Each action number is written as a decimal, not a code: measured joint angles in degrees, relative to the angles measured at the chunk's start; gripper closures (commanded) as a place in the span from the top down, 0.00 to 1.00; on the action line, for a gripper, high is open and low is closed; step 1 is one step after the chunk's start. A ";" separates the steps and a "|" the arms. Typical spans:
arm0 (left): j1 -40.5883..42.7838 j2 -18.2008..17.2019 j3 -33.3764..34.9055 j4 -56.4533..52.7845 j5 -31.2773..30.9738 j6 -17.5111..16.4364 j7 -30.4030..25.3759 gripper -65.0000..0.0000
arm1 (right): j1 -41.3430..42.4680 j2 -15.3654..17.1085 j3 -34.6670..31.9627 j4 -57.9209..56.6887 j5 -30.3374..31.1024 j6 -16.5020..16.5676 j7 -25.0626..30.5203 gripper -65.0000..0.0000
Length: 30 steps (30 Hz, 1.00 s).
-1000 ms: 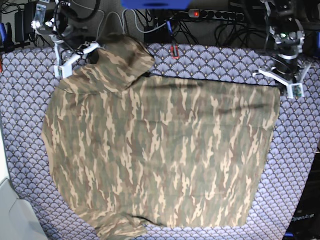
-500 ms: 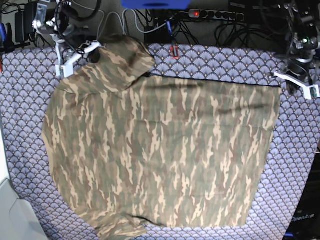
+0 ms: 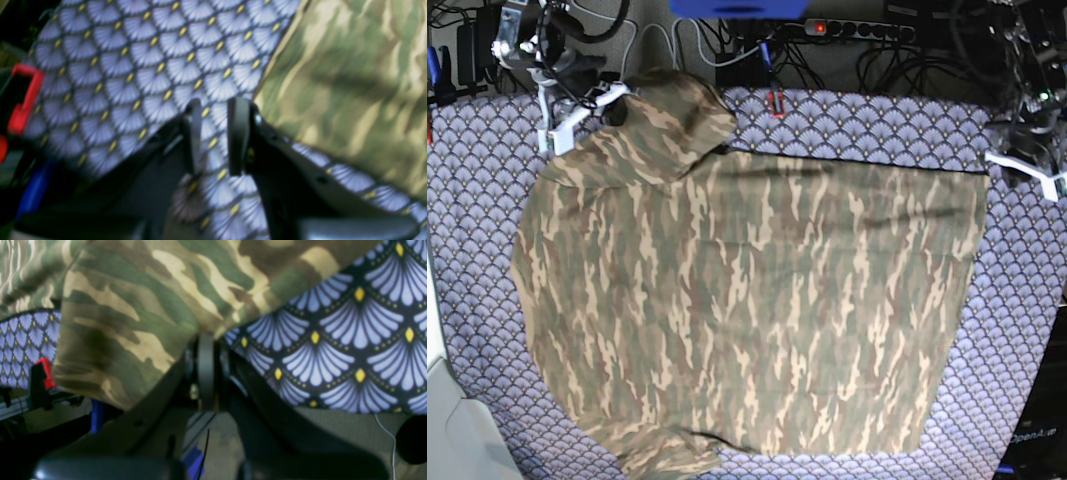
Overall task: Fold the T-shirt properly
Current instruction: 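Move the left gripper down to the shirt's corner at the opposite side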
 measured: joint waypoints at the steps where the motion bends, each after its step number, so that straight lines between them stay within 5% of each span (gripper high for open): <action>1: -0.46 -0.15 0.07 0.07 -0.20 -0.31 -0.37 0.22 | 0.00 0.00 0.00 0.00 0.00 0.00 -0.02 0.00; 9: -0.13 -0.28 0.37 0.11 0.04 -0.13 0.09 0.24 | 0.00 0.00 0.00 0.00 0.00 0.00 -0.02 0.00; 15: -1.18 0.17 0.24 0.11 -0.28 0.17 -0.17 0.53 | 0.00 0.00 0.00 0.00 0.00 -0.02 0.00 0.00; 30: -5.18 -0.26 0.94 -9.16 -4.39 -0.07 -0.31 0.54 | 0.02 0.00 0.00 0.00 0.00 0.00 -0.02 0.00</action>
